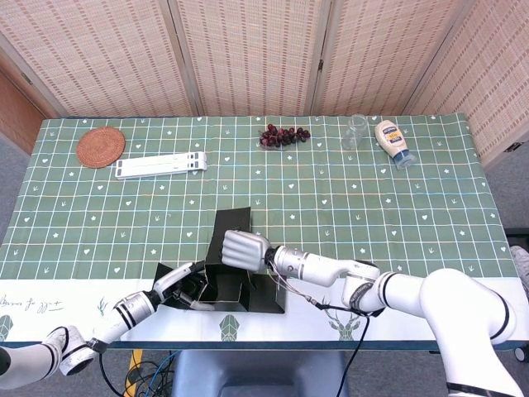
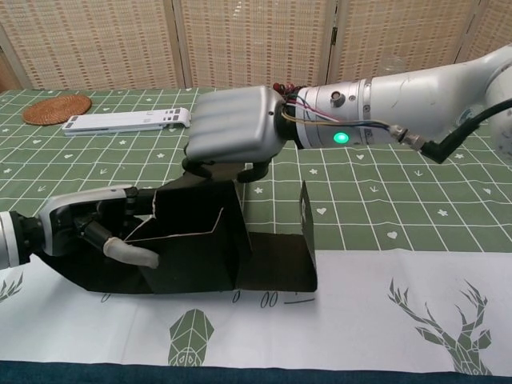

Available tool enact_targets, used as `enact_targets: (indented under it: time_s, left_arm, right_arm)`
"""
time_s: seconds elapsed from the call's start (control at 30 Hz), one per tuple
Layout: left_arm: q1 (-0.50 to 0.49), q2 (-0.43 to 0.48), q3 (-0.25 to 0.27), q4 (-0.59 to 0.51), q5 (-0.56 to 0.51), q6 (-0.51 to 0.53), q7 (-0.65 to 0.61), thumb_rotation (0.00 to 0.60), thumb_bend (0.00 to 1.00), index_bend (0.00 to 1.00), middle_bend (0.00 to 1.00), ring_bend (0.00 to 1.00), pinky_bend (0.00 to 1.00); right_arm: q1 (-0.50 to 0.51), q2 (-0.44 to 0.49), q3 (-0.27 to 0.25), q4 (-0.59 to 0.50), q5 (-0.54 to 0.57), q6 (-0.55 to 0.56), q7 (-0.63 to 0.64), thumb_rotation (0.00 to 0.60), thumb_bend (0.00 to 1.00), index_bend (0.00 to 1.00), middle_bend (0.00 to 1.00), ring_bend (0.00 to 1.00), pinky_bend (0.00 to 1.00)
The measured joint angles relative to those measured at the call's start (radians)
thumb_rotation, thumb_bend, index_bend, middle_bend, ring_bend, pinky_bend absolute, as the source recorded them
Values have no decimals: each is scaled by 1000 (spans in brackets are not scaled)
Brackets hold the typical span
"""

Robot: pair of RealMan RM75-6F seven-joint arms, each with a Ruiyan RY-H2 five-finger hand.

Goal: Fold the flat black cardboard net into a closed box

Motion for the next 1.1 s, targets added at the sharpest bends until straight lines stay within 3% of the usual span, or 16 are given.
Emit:
enact_targets:
  time_s: [0.07,0.17,0.5,1.1]
  left_arm:
    - [0,5,-2,-2,-3,2,15,600,126,193,178,667,849]
    - [-1,13,-3,-8,-5,1,46,600,126,189,178,667,849]
    - [-11,62,-6,-64,-15,-10,111,600,126,189,178,667,849]
    - [4,147,-27,-116,-61,1,39,600,126,211,178,667,849]
  right_arm:
    - [-12,2,8,-15,16,6,-1,600,436,76,237,800,1000]
    - [-31,9,20,-44,46,10,-4,600,398,0,155,781,1000]
    - [-120,50,55,-150,136,69,16,600,380,0,79,763,1000]
    - [-313,167,47,-264,124,298,261,600,354,0,58,762,1000]
